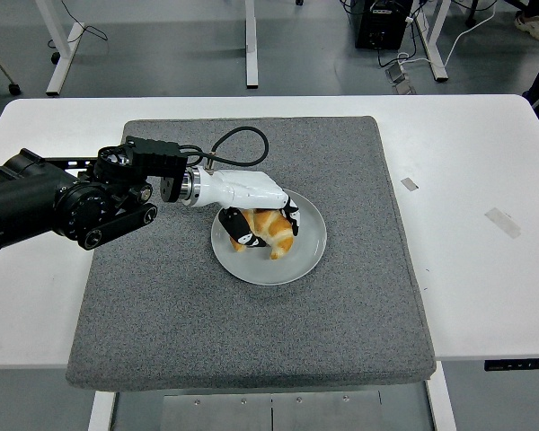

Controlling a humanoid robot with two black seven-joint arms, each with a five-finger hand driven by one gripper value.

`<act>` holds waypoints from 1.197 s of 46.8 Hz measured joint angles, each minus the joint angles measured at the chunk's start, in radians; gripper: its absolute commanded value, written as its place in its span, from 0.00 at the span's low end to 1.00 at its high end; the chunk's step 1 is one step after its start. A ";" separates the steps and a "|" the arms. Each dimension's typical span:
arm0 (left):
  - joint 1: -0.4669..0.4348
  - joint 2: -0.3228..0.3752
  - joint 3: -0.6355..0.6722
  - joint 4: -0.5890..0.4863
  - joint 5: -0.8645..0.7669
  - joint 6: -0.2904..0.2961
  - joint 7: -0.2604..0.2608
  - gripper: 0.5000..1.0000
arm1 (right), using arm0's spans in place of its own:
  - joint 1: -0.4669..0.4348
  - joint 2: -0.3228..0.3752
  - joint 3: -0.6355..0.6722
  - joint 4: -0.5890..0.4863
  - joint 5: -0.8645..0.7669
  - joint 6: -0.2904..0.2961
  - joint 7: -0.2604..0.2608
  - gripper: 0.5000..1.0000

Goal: Place the bread on the plate

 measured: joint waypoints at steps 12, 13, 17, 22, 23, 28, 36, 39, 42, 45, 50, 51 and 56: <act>0.009 0.001 -0.001 0.000 -0.001 0.019 0.000 0.43 | 0.000 0.000 0.000 0.000 0.000 0.000 0.000 1.00; 0.010 0.001 -0.001 0.000 -0.001 0.021 0.000 0.44 | 0.000 0.000 0.000 0.000 0.000 0.000 0.000 1.00; 0.010 0.001 -0.001 0.000 -0.001 0.027 0.000 0.49 | 0.000 0.000 0.000 0.000 0.000 0.000 0.000 1.00; 0.010 0.000 -0.001 0.000 -0.002 0.028 0.000 0.57 | 0.000 0.000 0.000 0.000 0.000 0.000 0.000 1.00; 0.010 0.000 -0.001 0.000 -0.002 0.028 0.000 0.59 | 0.000 0.000 0.000 0.000 0.000 0.000 0.000 1.00; 0.009 0.001 -0.003 0.000 -0.005 0.028 0.000 0.70 | 0.000 0.000 0.000 0.000 0.000 0.000 0.000 1.00; 0.006 0.001 -0.011 0.000 -0.017 0.028 0.000 0.90 | 0.000 0.000 0.000 0.000 0.000 0.000 0.000 1.00; 0.006 0.001 -0.014 0.000 -0.021 0.028 0.000 0.93 | 0.000 0.000 0.000 0.000 0.000 0.000 0.000 1.00; 0.006 0.001 -0.018 0.000 -0.029 0.036 0.000 0.94 | 0.000 0.000 0.000 0.000 0.000 0.000 0.000 1.00; 0.006 0.001 -0.026 0.000 -0.048 0.047 0.000 0.94 | 0.000 0.000 0.000 0.000 0.000 0.000 0.000 1.00; 0.003 0.004 -0.038 0.000 -0.097 0.050 0.000 0.95 | -0.001 0.000 0.000 0.000 0.000 0.000 0.000 1.00; 0.002 0.005 -0.042 0.000 -0.108 0.050 0.000 0.95 | 0.000 0.000 0.000 0.000 0.000 0.000 0.000 1.00; -0.006 0.011 -0.079 0.000 -0.192 0.050 0.000 0.96 | 0.000 0.000 0.000 0.000 0.000 0.000 0.000 1.00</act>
